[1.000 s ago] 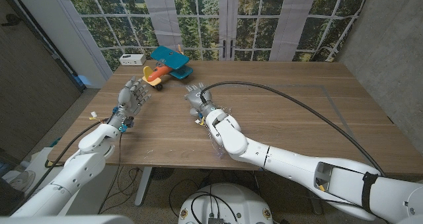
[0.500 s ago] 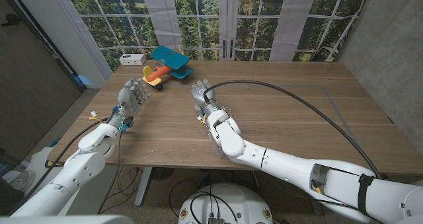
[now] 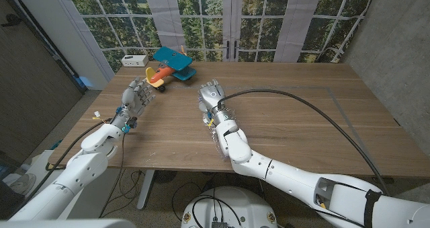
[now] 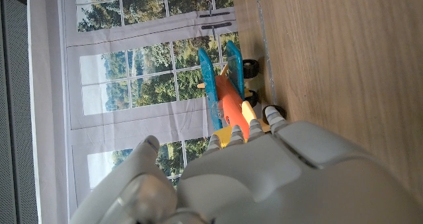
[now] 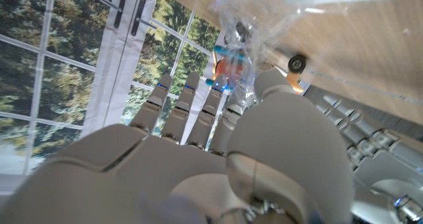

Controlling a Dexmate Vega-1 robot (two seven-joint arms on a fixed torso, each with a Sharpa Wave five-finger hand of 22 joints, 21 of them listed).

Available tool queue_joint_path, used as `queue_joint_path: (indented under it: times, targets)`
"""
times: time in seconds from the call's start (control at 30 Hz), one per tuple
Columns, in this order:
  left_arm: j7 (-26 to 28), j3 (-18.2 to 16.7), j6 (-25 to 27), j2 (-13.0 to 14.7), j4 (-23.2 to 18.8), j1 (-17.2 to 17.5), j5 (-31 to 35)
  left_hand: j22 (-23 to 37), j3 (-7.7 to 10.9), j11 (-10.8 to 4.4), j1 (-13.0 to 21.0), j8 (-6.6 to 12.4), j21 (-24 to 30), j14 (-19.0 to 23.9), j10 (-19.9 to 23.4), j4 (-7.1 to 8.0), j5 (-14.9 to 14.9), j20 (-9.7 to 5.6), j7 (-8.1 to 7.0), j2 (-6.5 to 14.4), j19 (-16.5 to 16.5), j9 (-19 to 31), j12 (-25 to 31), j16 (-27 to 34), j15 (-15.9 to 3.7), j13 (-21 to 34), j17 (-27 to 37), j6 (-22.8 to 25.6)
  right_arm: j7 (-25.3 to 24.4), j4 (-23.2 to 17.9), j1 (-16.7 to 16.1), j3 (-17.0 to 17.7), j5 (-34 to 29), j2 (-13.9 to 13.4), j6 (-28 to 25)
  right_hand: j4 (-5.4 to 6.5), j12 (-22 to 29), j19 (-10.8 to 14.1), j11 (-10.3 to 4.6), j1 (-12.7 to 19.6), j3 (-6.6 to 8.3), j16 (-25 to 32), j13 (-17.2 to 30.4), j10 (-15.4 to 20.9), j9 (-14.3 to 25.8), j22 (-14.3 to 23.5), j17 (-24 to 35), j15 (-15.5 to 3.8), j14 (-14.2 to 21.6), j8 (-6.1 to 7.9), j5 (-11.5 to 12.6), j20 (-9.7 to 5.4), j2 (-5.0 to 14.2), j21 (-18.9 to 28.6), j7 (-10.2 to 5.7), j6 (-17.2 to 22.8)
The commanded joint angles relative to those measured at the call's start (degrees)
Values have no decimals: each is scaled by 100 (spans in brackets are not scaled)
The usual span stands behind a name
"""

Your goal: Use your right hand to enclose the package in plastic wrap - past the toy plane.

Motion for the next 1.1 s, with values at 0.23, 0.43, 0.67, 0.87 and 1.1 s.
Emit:
queue_joint_path:
  times: [0.23, 0.43, 0.67, 0.87, 1.1]
  targets:
    - [-141, 181, 57, -39, 199, -296, 65, 25, 5, -14, 30, 16, 7, 45, -195, -19, -3, 7, -47, -18, 20, 14, -5, 7, 11, 13, 15, -462, -1580, -552, -510, 266, 720, -208, -718, 68, -27, 56, 121, -129, 109, 35, 0, 108, 21, 13, 25, -818, 189, 254, -84, 43, 44, -8, 509, 440]
    - [-164, 219, 63, -47, 232, -360, 72, 25, 3, -10, 28, 19, 5, 46, -193, -20, -3, 8, -48, -22, 17, 14, -4, 7, 11, 13, 15, -454, -684, -1016, -518, 19, 546, -595, -1047, 79, -47, -19, 125, -183, 144, -12, 3, 136, -3, 15, 23, -756, 140, 223, -113, 114, 54, -46, 469, 328]
    - [-148, 242, 69, -42, 225, -378, 85, 25, 1, -22, 28, 25, 5, 46, -192, -21, -3, 8, -46, -25, 17, 14, -4, 8, 9, 13, 15, -437, -381, -1200, -625, -64, 496, -676, -1130, 158, -42, -76, 181, -417, 160, -48, 18, 304, -43, 21, 41, -700, 132, 344, -138, 136, 76, -73, 583, 571]
    - [-143, 259, 78, -35, 215, -391, 93, 25, 2, -17, 29, 24, 5, 48, -201, -24, -4, 8, -40, -25, 18, 14, -8, 8, 8, 13, 15, -438, -385, -1209, -705, -90, 469, -567, -1222, 64, -24, -91, 171, -374, 303, -75, 18, 488, -86, 21, -3, -731, 254, 463, -101, 135, 94, -81, 752, 846]
    - [-154, 286, 117, -3, 198, -430, 110, 25, 4, -19, 33, 24, 5, 47, -199, -26, -3, 7, -38, -22, 19, 14, -7, 7, 6, 13, 14, -437, -121, -1350, -734, -166, 400, -653, -1284, -27, -48, -146, 155, -347, 429, -138, 51, 505, 63, 21, -39, -735, 280, 722, -82, 127, 31, -102, 810, 1130]
